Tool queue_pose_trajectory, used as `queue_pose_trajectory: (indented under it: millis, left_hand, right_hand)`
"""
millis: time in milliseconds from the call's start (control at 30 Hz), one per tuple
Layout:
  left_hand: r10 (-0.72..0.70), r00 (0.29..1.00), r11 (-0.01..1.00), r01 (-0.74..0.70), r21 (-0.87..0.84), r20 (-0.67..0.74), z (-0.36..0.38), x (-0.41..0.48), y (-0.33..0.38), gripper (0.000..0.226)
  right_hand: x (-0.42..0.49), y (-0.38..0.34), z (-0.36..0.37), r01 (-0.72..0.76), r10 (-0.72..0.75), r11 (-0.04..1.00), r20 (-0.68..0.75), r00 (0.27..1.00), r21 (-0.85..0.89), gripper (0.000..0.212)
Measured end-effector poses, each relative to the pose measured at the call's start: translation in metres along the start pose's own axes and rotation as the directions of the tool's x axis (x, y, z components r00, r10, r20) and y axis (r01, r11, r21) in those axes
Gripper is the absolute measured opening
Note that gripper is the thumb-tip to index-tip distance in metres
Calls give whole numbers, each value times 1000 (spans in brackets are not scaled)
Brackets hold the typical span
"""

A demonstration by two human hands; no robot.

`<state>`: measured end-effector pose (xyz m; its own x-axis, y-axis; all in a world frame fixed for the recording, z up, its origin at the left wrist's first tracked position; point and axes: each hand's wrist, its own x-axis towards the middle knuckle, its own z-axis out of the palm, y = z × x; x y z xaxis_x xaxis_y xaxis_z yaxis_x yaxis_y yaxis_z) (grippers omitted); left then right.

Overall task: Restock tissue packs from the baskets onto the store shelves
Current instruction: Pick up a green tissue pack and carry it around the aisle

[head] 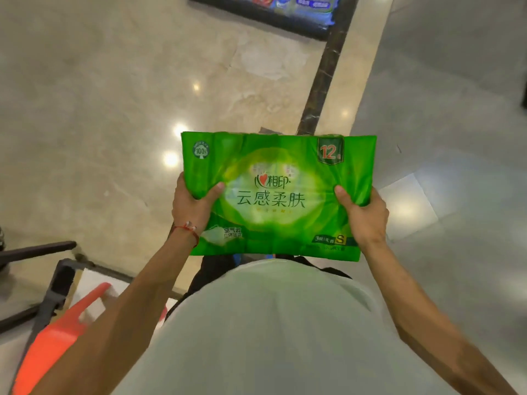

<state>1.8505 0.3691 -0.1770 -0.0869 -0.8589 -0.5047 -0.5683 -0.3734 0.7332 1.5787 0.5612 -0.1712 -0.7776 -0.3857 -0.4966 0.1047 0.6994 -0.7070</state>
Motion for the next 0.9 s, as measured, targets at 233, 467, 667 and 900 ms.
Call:
queue_pose_trajectory:
  millis: [233,467,667,900]
  left_hand:
    - [168,977,982,-178,67,132,110,-20,93,75]
    - [273,917,944,-314,105,290,218,-24,175,73]
    - [298,871,922,-368,117,391,329,-9,236,68]
    - [257,851,937,-335,96,457,471,24,329,72]
  right_hand:
    - [29,31,-115,-38,72,983,-184,980,177,62]
    - [61,60,-188,-73,214,920,-337,917,384,86]
    - [128,64,-256,-121,296,904,-396,869,410,51]
    - [242,29,-349,-156,337,899,-418,844,410,39]
